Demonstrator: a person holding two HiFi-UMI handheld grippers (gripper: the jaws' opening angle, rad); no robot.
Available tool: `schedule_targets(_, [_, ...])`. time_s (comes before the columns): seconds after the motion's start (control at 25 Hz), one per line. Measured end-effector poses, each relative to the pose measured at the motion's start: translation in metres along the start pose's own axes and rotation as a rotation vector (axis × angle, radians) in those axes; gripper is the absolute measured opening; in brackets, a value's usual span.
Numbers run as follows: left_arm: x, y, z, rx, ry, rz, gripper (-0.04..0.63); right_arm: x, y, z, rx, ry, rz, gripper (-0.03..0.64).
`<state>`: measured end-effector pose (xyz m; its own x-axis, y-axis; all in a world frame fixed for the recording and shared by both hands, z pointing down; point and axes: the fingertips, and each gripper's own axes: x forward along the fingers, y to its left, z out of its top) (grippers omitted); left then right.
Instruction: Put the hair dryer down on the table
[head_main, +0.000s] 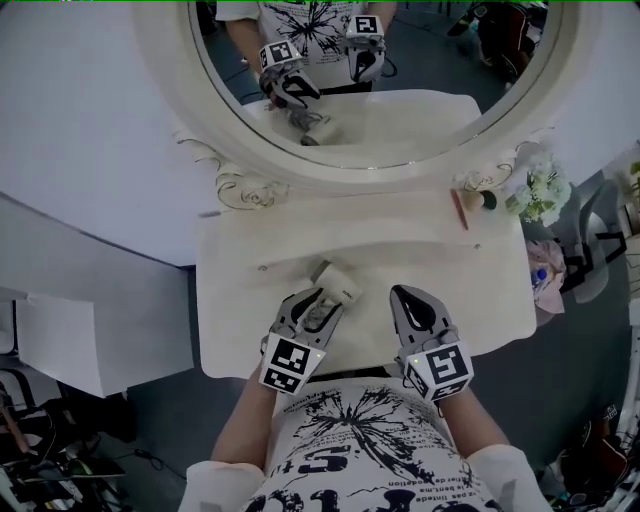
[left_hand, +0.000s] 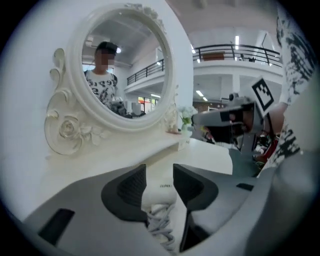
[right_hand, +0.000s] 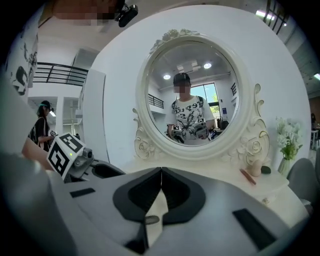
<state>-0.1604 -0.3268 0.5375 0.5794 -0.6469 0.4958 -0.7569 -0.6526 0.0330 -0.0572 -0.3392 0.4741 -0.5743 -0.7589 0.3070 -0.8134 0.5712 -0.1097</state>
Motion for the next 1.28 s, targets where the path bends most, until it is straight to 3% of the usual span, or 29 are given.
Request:
schedule_targets(0.16, [-0.02,0.016,0.036,0.015,-0.106,0.096,0.061,0.002,0.005,0.017,-0.005,-0.052,0.024,0.017])
schedule_targets(0.32, [-0.039,0.028,0.055,0.014,-0.164,0.16,0.024,0.003,0.012,0.032,-0.038,-0.088,0.047,0.017])
schedule_targets(0.44, [-0.06,0.037,0.07,0.0,-0.209,0.215,0.021,0.003,0.017,0.045,-0.061,-0.116,0.065,0.017])
schedule_targets(0.64, [-0.103,0.05,0.097,-0.042,-0.354,0.303,0.021,-0.003,0.022,0.061,-0.081,-0.179,0.083,0.017])
schedule_targets(0.84, [-0.125,0.054,0.113,-0.053,-0.428,0.324,0.021,-0.008,0.027,0.069,-0.098,-0.21,0.09,0.017])
schedule_targets(1.28, [-0.128,0.045,0.117,-0.052,-0.435,0.319,0.021,-0.014,0.036,0.068,-0.115,-0.204,0.111,0.017])
